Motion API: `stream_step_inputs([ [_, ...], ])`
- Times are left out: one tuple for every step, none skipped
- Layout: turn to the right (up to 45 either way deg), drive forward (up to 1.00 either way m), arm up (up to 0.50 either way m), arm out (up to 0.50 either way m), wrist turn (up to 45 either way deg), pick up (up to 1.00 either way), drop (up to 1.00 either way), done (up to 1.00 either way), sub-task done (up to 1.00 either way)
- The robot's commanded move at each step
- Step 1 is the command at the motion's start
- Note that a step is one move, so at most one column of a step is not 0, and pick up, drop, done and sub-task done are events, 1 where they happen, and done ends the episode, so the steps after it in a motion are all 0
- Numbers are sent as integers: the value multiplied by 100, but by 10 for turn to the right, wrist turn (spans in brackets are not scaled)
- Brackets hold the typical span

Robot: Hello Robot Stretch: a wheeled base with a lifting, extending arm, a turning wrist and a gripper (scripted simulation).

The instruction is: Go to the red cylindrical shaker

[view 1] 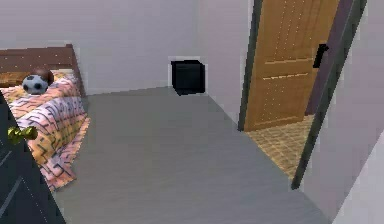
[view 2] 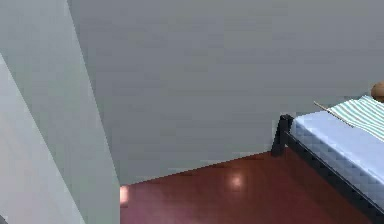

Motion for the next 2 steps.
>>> stream_step_inputs([
  [-90, 0, 0, 0, 0, 0, 0, 0, 0],
  [0, 20, 0, 0, 0, 0, 0, 0, 0],
])
